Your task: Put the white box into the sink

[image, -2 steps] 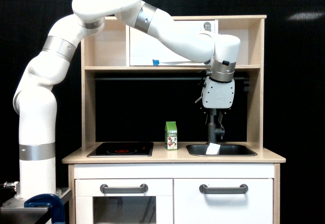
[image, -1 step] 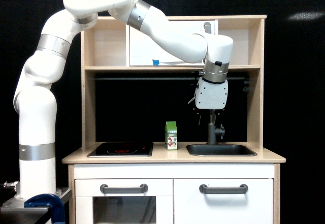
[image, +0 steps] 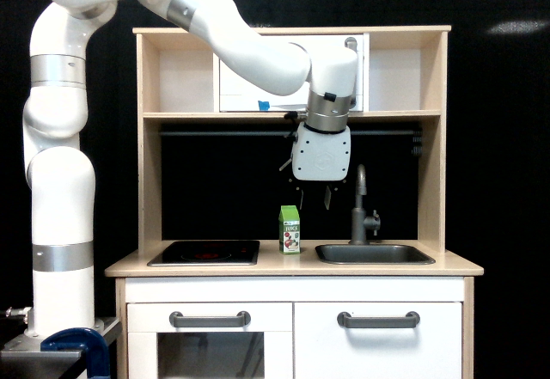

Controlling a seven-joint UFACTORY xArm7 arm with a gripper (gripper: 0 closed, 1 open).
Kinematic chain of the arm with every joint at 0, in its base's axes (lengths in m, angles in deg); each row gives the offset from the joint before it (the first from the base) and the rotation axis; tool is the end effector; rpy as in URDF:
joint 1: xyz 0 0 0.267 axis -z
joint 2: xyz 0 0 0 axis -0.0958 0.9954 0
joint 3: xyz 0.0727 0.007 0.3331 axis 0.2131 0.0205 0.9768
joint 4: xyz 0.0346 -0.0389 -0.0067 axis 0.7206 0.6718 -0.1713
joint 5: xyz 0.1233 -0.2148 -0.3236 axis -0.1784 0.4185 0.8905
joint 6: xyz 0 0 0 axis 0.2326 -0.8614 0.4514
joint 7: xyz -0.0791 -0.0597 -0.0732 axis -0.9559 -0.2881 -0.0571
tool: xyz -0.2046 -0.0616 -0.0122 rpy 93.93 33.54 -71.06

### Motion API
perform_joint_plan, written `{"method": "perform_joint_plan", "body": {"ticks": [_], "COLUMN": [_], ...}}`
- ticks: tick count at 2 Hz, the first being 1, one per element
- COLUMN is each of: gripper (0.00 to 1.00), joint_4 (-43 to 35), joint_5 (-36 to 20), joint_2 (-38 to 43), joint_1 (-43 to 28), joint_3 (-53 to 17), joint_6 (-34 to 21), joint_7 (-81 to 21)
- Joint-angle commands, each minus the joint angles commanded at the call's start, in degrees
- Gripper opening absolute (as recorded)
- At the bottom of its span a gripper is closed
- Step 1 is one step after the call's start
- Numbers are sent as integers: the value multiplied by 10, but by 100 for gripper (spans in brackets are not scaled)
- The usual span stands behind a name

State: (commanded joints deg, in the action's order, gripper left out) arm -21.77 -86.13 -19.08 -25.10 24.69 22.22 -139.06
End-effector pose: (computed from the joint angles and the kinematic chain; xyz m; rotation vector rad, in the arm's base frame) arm 0.4470 0.1333 0.1920 -1.7479 -2.1105 -0.4022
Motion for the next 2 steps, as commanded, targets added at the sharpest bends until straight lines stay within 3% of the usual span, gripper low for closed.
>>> {"method": "perform_joint_plan", "body": {"ticks": [1, 2], "gripper": [100, 100], "joint_4": [91, 96], "joint_5": [63, 70], "joint_2": [-95, -100], "joint_1": [54, 64], "joint_3": [-20, -26], "joint_6": [-9, -13], "joint_7": [-34, -44]}}
